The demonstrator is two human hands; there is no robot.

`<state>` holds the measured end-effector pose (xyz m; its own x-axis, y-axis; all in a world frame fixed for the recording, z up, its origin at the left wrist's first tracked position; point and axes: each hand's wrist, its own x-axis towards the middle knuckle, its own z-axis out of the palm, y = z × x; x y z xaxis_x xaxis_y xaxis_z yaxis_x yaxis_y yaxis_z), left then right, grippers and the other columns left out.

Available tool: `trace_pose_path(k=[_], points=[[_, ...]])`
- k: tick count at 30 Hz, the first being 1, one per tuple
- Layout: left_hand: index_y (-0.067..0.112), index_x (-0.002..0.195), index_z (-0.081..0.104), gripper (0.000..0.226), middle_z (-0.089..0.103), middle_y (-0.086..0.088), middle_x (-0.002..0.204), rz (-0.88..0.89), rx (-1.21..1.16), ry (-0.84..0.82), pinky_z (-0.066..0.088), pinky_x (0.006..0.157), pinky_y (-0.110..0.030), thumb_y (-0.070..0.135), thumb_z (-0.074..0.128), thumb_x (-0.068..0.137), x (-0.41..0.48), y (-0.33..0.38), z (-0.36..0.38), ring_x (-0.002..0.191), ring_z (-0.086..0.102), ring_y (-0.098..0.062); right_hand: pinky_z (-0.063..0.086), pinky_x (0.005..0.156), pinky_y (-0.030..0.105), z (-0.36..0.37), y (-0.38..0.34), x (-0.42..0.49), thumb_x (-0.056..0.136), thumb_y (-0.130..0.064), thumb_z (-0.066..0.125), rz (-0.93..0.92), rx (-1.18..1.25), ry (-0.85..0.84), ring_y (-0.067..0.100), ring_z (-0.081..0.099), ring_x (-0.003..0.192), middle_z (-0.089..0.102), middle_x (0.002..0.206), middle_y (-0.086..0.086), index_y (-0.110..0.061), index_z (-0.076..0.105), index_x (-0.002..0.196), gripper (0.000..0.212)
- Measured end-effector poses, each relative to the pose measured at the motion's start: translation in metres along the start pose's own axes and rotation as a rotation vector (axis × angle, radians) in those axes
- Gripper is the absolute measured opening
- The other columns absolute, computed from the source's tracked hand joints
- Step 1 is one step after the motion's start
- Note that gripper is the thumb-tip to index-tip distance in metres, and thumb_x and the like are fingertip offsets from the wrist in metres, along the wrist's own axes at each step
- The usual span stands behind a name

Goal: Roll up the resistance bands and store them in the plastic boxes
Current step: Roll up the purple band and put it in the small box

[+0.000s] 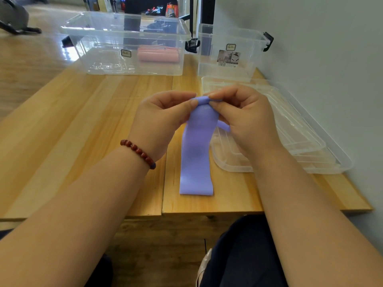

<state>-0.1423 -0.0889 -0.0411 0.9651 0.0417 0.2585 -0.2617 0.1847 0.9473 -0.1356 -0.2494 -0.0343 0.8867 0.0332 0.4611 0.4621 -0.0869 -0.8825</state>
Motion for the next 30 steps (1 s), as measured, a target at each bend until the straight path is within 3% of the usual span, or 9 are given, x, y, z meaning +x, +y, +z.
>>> trace_pose_path(k=[3,8,13,18,24,30], points=[[0.016,0.087,0.071,0.019,0.075,0.003,0.078,0.016,0.036,-0.002,0.058,0.082,-0.034,-0.002,0.066,0.088,0.0003,-0.0005,0.0004,0.087,0.071,-0.018,0.056,0.089,0.032,0.0004,-0.0005,-0.0011,0.090,0.007,0.060,-0.003,0.006,-0.012,0.021,0.071,0.097,0.073,0.096,0.011,-0.014,0.069,0.082,0.024],[0.018,0.089,0.069,0.017,0.074,0.007,0.077,0.060,0.083,0.016,0.054,0.069,-0.021,0.001,0.065,0.090,0.0002,-0.0006,-0.0009,0.080,0.071,-0.011,0.057,0.083,0.031,-0.0004,-0.0037,-0.0015,0.084,-0.001,0.067,0.035,-0.022,-0.051,0.017,0.071,0.091,0.072,0.094,0.005,-0.020,0.067,0.094,0.022],[0.015,0.092,0.068,0.015,0.074,0.007,0.075,0.056,0.099,-0.022,0.055,0.070,-0.021,0.002,0.063,0.091,-0.0014,0.0003,0.0011,0.079,0.071,-0.010,0.055,0.078,0.025,0.0000,-0.0040,-0.0014,0.087,0.000,0.068,0.008,-0.113,0.008,0.009,0.068,0.082,0.071,0.086,-0.003,-0.020,0.070,0.088,0.019],[0.015,0.092,0.067,0.015,0.075,-0.001,0.078,-0.032,0.042,-0.068,0.058,0.075,-0.028,0.001,0.060,0.093,-0.0007,-0.0001,0.0014,0.084,0.071,-0.018,0.054,0.081,0.023,-0.0006,-0.0003,-0.0021,0.085,0.006,0.067,-0.044,-0.098,0.014,0.011,0.069,0.087,0.071,0.087,-0.003,-0.018,0.069,0.082,0.024],[0.012,0.091,0.069,0.014,0.074,-0.005,0.079,-0.039,0.011,-0.039,0.057,0.074,-0.027,-0.001,0.063,0.090,-0.0004,0.0009,0.0021,0.085,0.072,-0.020,0.051,0.080,0.016,-0.0020,0.0015,-0.0019,0.085,0.004,0.067,-0.136,-0.190,0.013,0.002,0.067,0.087,0.070,0.087,-0.009,-0.015,0.071,0.085,0.019],[0.013,0.085,0.067,0.011,0.072,0.003,0.071,-0.023,-0.022,-0.045,0.057,0.075,-0.027,0.001,0.066,0.088,-0.0007,0.0024,0.0014,0.083,0.071,-0.015,0.053,0.086,0.023,-0.0023,0.0012,-0.0023,0.083,0.004,0.069,-0.112,-0.126,-0.033,0.007,0.068,0.094,0.071,0.092,-0.005,-0.017,0.071,0.083,0.021]])
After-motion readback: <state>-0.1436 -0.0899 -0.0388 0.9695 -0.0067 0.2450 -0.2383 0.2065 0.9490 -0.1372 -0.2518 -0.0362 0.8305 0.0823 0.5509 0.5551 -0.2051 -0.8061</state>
